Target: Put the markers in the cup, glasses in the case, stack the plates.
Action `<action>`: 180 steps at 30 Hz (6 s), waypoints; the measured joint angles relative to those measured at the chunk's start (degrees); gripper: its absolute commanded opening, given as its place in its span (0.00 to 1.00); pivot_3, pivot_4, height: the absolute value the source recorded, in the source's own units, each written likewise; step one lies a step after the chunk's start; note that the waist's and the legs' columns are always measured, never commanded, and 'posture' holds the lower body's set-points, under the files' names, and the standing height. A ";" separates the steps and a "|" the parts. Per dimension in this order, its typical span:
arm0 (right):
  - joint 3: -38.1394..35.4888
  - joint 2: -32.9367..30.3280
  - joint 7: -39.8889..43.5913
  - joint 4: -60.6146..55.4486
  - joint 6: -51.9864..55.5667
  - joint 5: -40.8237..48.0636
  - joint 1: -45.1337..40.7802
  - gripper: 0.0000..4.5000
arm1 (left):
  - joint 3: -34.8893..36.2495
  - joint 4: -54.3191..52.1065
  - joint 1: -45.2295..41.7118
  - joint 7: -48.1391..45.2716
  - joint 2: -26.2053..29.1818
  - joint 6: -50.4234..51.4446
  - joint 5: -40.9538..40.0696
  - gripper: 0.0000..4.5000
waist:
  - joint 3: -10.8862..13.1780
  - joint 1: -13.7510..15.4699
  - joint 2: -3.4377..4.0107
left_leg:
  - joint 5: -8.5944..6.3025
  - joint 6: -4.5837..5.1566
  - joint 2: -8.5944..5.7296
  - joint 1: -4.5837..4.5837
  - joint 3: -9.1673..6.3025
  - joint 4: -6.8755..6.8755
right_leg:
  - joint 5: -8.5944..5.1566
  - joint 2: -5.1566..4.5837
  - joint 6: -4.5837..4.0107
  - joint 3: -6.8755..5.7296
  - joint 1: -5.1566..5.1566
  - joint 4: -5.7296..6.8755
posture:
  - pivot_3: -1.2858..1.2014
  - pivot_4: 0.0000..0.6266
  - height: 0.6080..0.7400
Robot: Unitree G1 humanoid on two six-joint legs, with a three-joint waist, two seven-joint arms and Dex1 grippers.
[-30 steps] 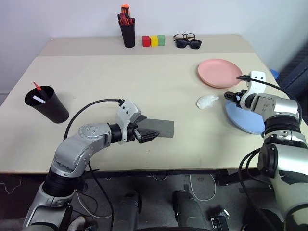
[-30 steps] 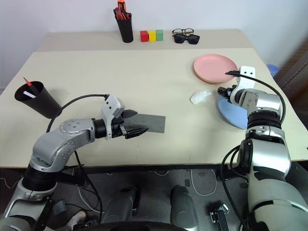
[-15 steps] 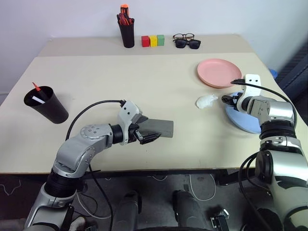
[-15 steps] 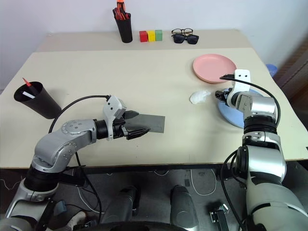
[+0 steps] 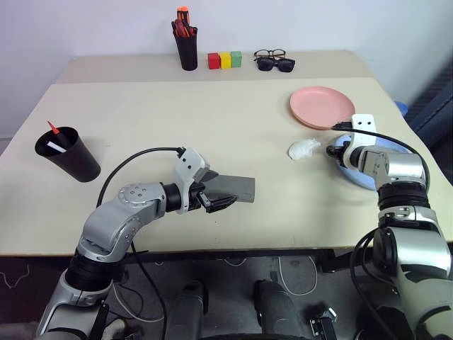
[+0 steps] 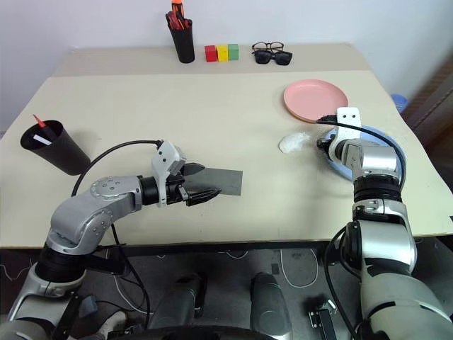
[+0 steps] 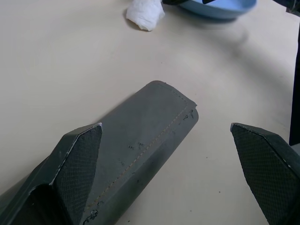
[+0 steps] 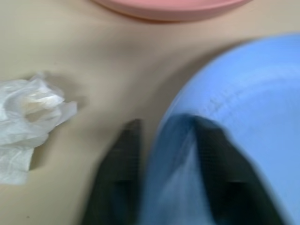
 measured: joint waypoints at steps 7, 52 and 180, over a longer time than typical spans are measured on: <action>0.76 -0.45 0.03 -4.38 0.35 -0.80 2.44 0.01 | -0.54 0.21 -0.06 -0.54 -0.13 -0.23 0.04 1.00 | -0.02 0.05 -0.02 | 0.00 0.00 0.01 0.09 0.00 0.01 | -0.07 0.00 -0.16 0.00 0.05 0.07 | 0.52 0.24 1.00; 20.73 2.29 0.86 35.40 -62.94 -27.62 -13.35 0.01 | 3.73 -6.97 5.83 4.87 0.64 2.80 0.44 1.00 | 0.00 -0.17 0.00 | 0.03 -0.05 0.00 0.11 0.00 -0.07 | 0.00 0.00 -0.02 0.03 0.00 0.10 | 0.52 0.24 1.00; -4.57 4.87 28.08 11.55 -19.16 9.27 -1.76 0.01 | 7.66 -2.38 5.47 -1.46 6.78 -4.86 -1.01 1.00 | 0.02 -1.28 -0.01 | 0.06 -0.12 0.01 0.48 0.01 -0.08 | -0.14 0.02 -0.17 0.11 0.25 0.31 | 0.52 0.24 1.00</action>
